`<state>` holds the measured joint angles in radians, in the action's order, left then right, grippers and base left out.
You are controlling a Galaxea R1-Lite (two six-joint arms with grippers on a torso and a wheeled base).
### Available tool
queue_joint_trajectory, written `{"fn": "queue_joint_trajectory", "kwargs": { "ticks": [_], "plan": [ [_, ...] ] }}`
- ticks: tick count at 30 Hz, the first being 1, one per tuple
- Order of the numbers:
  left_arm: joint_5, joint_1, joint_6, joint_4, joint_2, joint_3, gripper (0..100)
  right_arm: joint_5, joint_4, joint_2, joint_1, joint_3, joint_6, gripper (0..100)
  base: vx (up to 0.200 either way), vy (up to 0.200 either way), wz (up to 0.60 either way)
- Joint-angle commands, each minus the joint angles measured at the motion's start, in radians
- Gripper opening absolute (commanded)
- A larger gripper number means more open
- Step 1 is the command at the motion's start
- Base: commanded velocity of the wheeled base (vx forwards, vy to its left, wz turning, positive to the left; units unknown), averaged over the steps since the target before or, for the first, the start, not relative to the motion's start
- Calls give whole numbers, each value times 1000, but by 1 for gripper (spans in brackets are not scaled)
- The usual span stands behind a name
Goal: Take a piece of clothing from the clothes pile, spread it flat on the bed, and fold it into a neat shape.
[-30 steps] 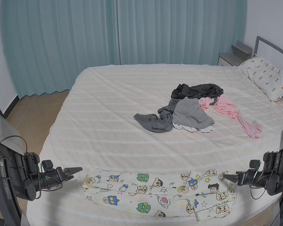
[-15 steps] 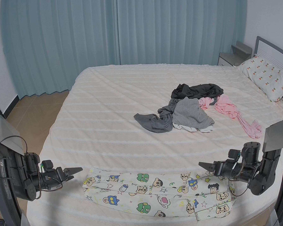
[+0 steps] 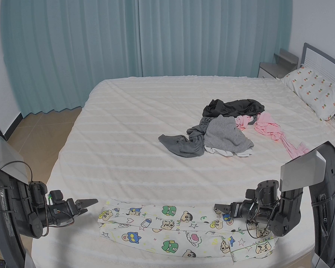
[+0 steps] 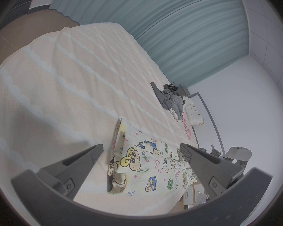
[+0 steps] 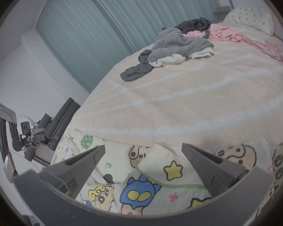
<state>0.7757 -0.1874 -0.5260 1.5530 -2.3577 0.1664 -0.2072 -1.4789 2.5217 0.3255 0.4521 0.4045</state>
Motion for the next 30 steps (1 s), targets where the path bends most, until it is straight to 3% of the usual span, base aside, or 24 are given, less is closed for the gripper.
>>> {"fn": "queue_joint_trajectory", "kwargs": {
  "ticks": [1,3,4,11,30],
  "plan": [
    [-1,0,0,18,-3,1,100,-1,0,34,3,16,1,100,0,0,0],
    [-1,-1,0,18,-3,1,100,-1,0,31,3,7,1,100,0,0,0],
    [-1,0,0,18,-3,1,100,0,-3,32,4,7,1,0,0,0,0],
    [-1,0,0,18,-3,-1,100,20,-83,26,9,-26,-1,0,0,0,0],
    [-1,0,0,18,-3,-1,100,63,-86,11,46,-26,-4,0,0,0,0]
  ]
}}
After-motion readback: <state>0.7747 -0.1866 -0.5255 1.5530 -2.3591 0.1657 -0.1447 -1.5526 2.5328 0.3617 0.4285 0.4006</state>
